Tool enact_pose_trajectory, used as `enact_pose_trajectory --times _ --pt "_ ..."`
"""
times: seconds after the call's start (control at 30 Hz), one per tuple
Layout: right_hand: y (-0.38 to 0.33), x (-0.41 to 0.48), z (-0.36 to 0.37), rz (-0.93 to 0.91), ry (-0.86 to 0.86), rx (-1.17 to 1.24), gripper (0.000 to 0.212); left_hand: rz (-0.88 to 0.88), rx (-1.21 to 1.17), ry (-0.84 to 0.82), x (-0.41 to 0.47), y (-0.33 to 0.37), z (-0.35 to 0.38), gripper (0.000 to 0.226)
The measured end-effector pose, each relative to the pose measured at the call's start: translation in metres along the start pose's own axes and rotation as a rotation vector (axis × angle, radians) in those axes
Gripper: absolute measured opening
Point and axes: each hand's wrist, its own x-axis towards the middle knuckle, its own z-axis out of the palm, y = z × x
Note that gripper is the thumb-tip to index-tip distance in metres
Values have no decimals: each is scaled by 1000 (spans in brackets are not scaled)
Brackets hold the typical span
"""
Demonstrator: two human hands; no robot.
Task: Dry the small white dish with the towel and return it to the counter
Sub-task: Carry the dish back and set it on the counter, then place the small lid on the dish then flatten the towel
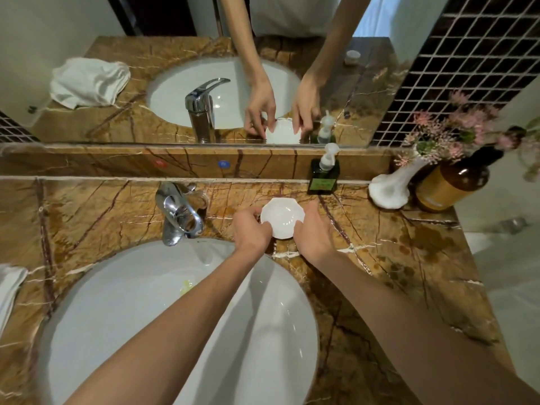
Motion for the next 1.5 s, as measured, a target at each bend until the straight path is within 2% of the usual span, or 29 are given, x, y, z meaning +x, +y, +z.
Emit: enact_pose_trajectory --times 0.2,0.3,0.37,0.47,0.53,0.6,0.7,0.87,1.3,1.5 --pt "1 -4 2 -30 24 -24 25 110 100 -48 0 -3 1 32" --pt "3 -10 -1 -82 29 -16 28 119 160 -83 -2 -5 -2 26" --pt "6 -17 -5 -124 40 -10 31 179 193 -54 -8 -9 -8 31" --pt "16 -34 -14 -232 83 -68 39 478 255 -21 -27 -18 -22 44" --pt "24 -48 -20 -328 79 -102 51 667 415 -97 -38 -25 -27 49" --pt "34 -60 -25 -407 55 -204 61 732 569 -199 -45 -28 -26 58" --pt "45 -73 -32 -456 31 -285 69 757 675 -240 -55 -30 -21 65" --pt "66 -99 -41 -512 54 -391 72 800 718 -256 -84 -29 -14 65" --pt "175 -183 -95 -531 91 -431 66 863 756 -234 -222 -15 32 66" --pt "229 -221 -117 -515 80 -433 57 801 791 -230 -287 -21 50 63"
